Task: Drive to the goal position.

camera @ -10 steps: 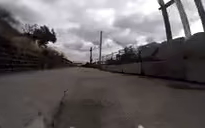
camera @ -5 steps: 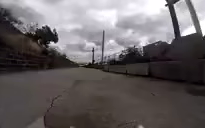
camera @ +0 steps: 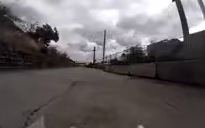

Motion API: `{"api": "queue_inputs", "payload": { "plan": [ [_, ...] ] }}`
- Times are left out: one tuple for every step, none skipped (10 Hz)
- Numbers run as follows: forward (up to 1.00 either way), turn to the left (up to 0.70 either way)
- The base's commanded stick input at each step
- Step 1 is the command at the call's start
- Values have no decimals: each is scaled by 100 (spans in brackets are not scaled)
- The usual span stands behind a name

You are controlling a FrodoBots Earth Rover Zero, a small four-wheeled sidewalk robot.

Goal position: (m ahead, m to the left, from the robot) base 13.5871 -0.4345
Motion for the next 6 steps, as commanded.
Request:
{"api": "queue_inputs", "payload": {
  "plan": [
    [100, 0],
    [100, 0],
    [100, 0],
    [100, 0],
    [100, 0],
    [100, 0]
  ]
}}
